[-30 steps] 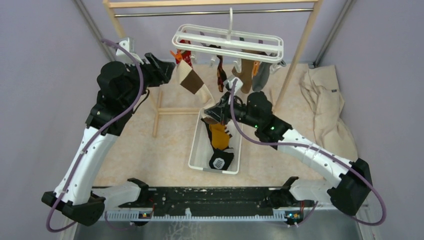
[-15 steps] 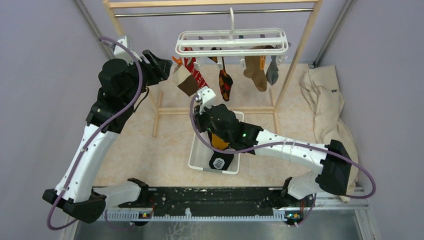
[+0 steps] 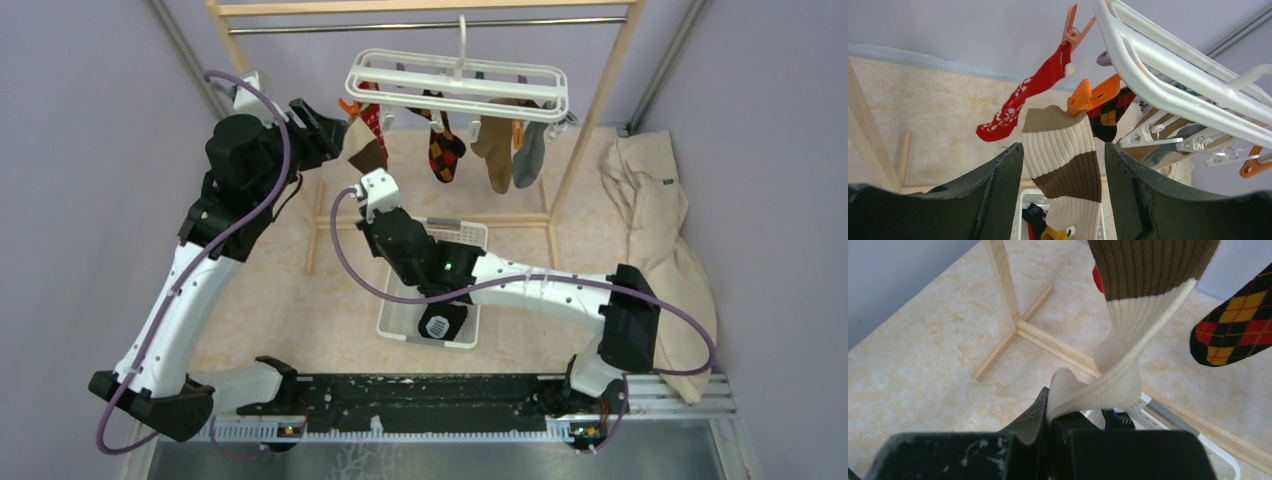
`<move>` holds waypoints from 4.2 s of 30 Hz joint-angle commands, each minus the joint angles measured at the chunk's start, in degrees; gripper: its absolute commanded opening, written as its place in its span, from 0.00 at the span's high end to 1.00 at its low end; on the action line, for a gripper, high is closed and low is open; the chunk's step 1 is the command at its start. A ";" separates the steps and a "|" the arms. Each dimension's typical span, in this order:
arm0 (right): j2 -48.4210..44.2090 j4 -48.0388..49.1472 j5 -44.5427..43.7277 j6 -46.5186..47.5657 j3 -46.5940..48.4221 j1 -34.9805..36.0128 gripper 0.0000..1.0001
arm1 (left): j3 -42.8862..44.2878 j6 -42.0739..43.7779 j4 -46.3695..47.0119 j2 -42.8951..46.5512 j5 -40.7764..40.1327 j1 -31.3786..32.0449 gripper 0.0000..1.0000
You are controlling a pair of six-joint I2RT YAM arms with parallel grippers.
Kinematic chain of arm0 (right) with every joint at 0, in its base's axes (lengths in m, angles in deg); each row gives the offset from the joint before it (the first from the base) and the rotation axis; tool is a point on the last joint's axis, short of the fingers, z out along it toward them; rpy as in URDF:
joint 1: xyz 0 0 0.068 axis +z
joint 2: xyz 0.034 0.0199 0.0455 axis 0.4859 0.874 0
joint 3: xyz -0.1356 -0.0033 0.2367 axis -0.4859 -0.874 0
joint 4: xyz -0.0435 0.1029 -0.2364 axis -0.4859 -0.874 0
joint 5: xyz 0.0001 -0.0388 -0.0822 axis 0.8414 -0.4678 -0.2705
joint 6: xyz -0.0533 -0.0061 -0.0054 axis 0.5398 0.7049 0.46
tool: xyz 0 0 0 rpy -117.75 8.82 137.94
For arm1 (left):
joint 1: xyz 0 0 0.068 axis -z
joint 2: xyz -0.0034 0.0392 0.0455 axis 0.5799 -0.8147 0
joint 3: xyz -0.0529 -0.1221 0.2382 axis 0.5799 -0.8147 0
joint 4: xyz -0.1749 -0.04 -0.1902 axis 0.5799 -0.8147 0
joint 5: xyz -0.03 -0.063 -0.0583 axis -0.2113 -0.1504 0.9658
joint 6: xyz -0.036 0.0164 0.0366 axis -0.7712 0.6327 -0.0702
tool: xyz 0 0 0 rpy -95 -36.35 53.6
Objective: Remove the socks clipped to the hanger
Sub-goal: Remove the sock from the hanger, then place the sock in the bin.
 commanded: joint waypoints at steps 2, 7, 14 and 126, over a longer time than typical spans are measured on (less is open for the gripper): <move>1.95 -0.39 -3.80 1.51 4.88 1.12 1.00 | -0.56 -1.21 3.22 -0.72 1.02 0.62 0.34; 2.34 0.05 -3.93 1.59 4.84 1.51 1.00 | -0.69 -0.36 6.07 -2.55 0.52 1.26 0.34; 2.84 -0.48 -4.35 1.59 5.30 1.98 1.00 | -2.54 1.43 12.29 -3.59 -0.65 1.54 0.33; -9.39 -7.54 4.59 -18.56 -27.17 -1.62 0.59 | -14.83 -3.13 21.55 5.28 0.97 4.78 0.80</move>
